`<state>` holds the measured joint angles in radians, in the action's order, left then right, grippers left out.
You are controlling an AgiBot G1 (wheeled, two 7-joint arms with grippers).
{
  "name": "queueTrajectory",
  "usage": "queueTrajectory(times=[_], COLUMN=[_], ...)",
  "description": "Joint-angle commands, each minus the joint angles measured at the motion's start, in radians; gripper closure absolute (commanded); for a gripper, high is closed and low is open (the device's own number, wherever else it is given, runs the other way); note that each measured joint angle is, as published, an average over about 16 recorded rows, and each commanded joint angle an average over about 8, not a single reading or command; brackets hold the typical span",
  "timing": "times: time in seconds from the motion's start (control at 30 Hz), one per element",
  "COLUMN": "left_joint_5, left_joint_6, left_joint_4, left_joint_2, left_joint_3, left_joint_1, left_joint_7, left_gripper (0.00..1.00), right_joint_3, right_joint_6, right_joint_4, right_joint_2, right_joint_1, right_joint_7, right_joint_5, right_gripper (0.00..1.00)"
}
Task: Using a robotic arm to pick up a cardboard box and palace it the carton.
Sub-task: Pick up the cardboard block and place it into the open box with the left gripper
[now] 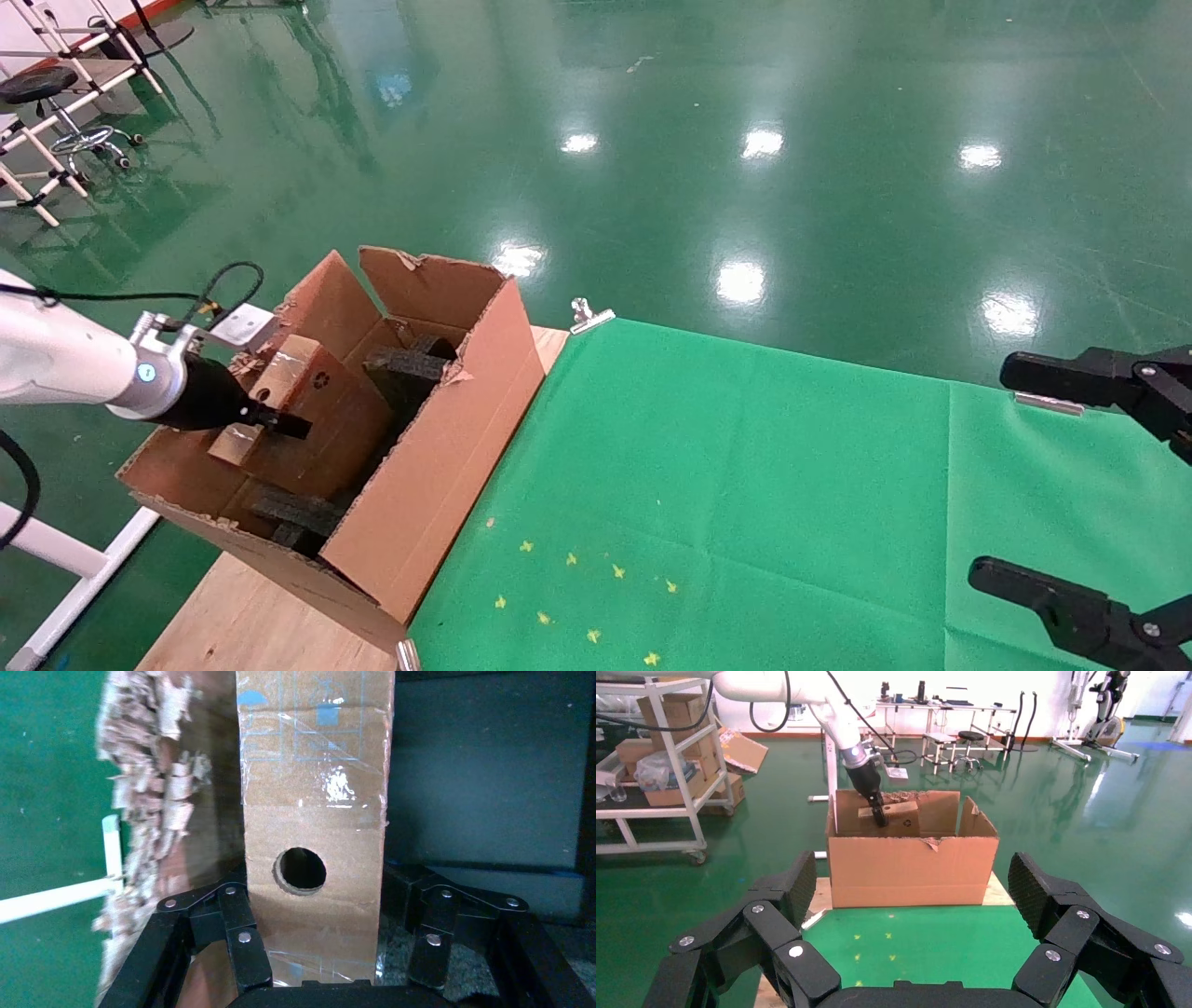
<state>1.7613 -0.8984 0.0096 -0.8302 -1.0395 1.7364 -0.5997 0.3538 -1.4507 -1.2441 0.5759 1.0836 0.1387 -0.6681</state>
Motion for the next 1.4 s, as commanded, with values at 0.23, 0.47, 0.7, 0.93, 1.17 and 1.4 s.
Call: queueTrajectory(times=[0.23, 0.47, 0.7, 0.93, 1.17, 1.4], left_joint_5=[-0.022, -0.037, -0.049, -0.056, -0.058, -0.057], left_joint_6=[0.046, 0.080, 0.107, 0.127, 0.135, 0.132], left_joint_4=[-0.001, -0.002, -0.003, -0.005, -0.006, -0.005], left_joint_2=[-0.018, -0.032, -0.041, -0.046, -0.047, -0.046], left_joint_3=[0.015, 0.026, 0.034, 0.039, 0.040, 0.040], left_joint_1=[-0.059, -0.103, -0.136, -0.155, -0.160, -0.156], left_joint_7=[-0.010, -0.019, -0.027, -0.032, -0.033, -0.034], left_gripper=[1.00, 1.00, 1.00, 0.43, 0.00, 0.00], right_joint_3=[0.000, 0.000, 0.000, 0.000, 0.000, 0.000], right_joint_6=[0.000, 0.000, 0.000, 0.000, 0.000, 0.000], right_joint_4=[0.000, 0.000, 0.000, 0.000, 0.000, 0.000], right_joint_2=[0.000, 0.000, 0.000, 0.000, 0.000, 0.000], right_joint_1=[0.000, 0.000, 0.000, 0.000, 0.000, 0.000], right_joint_7=[0.000, 0.000, 0.000, 0.000, 0.000, 0.000], right_joint_5=[0.000, 0.000, 0.000, 0.000, 0.000, 0.000], right_gripper=[0.00, 0.00, 0.00, 0.00, 0.00, 0.00])
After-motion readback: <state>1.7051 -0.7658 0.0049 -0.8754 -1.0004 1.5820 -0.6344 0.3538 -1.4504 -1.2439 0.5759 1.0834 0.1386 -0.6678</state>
